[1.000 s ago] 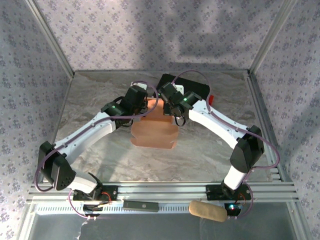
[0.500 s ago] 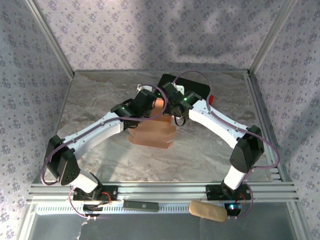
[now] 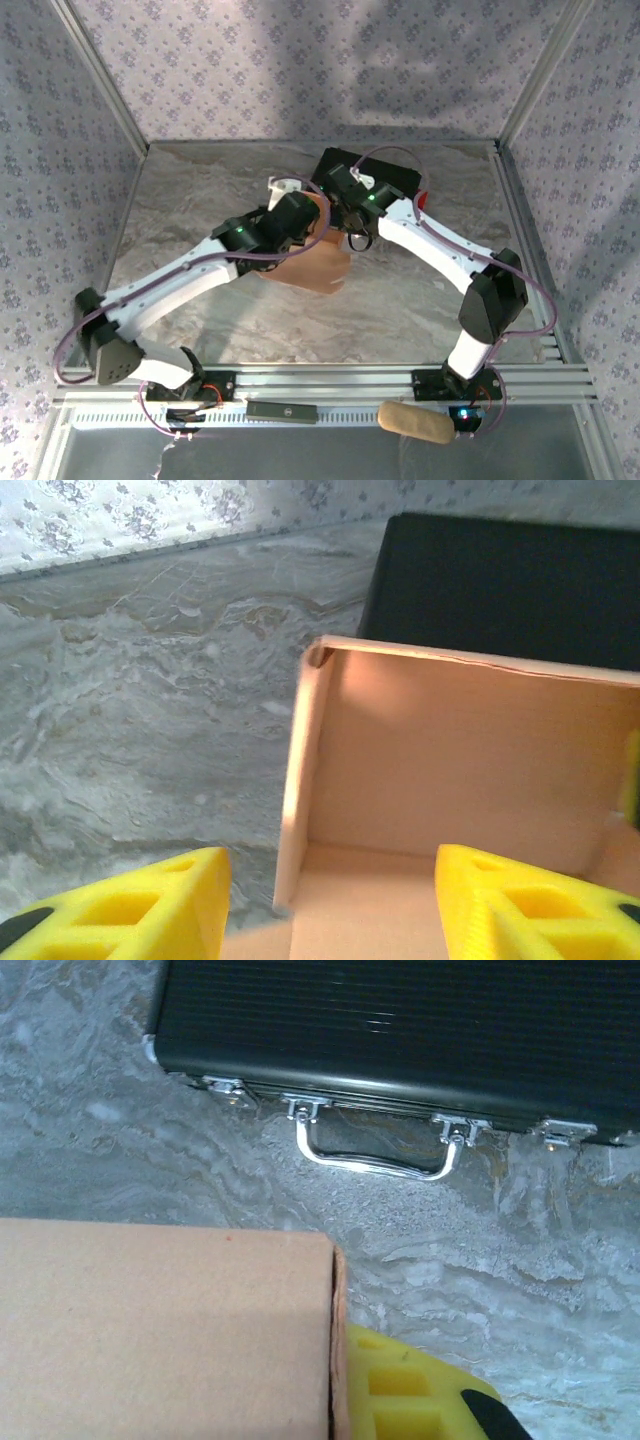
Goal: Fold the paper box
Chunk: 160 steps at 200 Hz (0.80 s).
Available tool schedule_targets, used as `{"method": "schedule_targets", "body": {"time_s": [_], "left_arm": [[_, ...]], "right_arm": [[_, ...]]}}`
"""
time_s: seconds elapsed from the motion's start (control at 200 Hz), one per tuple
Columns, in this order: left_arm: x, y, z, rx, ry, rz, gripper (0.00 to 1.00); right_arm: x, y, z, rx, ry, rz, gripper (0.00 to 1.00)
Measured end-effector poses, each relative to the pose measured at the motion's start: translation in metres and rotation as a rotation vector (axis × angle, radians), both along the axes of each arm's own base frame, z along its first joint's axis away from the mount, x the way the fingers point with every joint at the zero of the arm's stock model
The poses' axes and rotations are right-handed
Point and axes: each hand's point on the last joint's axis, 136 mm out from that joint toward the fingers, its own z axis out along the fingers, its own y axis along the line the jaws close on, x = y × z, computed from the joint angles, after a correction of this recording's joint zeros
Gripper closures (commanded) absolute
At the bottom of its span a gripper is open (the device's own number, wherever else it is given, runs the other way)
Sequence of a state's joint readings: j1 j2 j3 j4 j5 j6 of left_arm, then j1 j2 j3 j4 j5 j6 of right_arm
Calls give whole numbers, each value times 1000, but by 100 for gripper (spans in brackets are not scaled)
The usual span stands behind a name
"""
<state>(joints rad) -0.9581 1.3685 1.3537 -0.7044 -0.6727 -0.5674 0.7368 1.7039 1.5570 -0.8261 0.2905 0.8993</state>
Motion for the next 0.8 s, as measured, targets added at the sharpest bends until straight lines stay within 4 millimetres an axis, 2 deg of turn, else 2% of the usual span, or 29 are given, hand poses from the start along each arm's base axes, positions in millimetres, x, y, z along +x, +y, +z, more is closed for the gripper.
{"method": "schedule_targets", "body": {"time_s": [0.05, 0.15, 0.25, 0.335, 0.415, 0.635, 0.8], "left_arm": [[-12, 5, 15, -77, -10, 14, 39], [-37, 22, 39, -260, -16, 68, 45], [-65, 42, 45, -432, 3, 123, 46], [-84, 47, 27, -508, 52, 147, 45], [-93, 45, 9, -535, 100, 177, 43], [-91, 20, -42, -521, 199, 243, 43], [-90, 12, -54, -531, 228, 270, 49]], "right_arm": [[1, -3, -5, 18, 13, -26, 100], [2, -8, -17, 47, 41, -82, 100], [0, -15, -30, 68, 74, -133, 100], [0, -17, -35, 85, 88, -163, 100], [0, -16, -37, 106, 91, -184, 100], [-2, -14, -44, 140, 108, -219, 100], [-3, -15, -47, 152, 115, -231, 100]]}}
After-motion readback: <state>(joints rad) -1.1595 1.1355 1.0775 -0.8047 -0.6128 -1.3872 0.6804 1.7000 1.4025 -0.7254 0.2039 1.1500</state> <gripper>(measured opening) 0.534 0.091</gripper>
